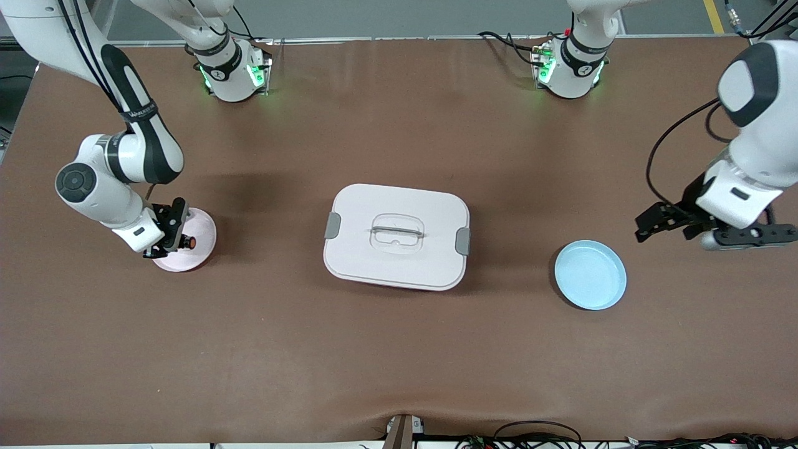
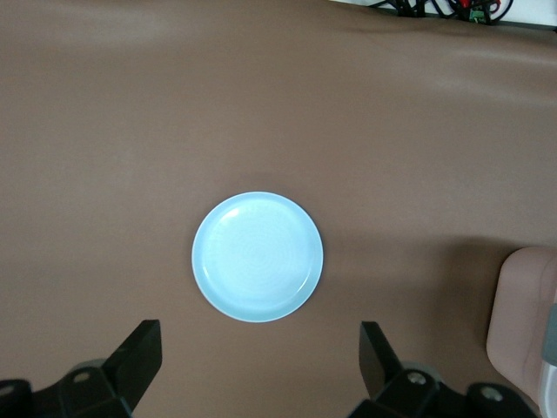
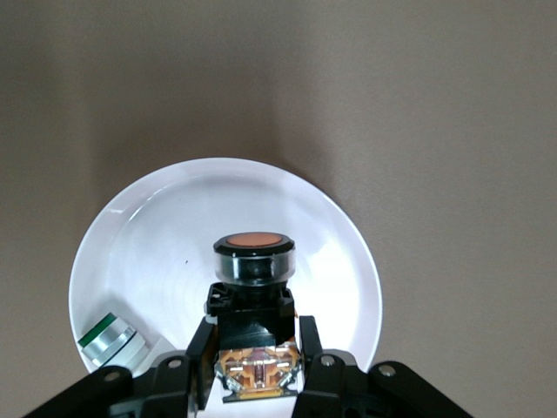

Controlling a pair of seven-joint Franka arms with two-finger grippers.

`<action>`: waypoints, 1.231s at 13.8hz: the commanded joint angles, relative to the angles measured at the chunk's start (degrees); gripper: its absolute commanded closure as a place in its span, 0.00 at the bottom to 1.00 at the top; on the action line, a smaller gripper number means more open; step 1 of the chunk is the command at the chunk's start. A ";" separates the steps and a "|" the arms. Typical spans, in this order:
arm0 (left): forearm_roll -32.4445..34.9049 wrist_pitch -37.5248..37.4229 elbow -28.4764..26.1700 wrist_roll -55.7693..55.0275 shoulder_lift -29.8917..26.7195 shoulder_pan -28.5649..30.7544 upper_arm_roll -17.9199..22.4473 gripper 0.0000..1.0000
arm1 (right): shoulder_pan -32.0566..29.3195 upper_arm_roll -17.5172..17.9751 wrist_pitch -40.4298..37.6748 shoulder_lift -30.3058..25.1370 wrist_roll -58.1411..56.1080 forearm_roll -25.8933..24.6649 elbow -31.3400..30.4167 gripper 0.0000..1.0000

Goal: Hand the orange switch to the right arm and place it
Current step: 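Lower the switch onto the white plate while the left gripper retracts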

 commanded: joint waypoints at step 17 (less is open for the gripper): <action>0.84 -3.42 5.55 0.23 -2.43 -15.65 16.78 0.00 | -3.35 0.87 1.65 4.29 -0.50 -1.57 0.23 1.00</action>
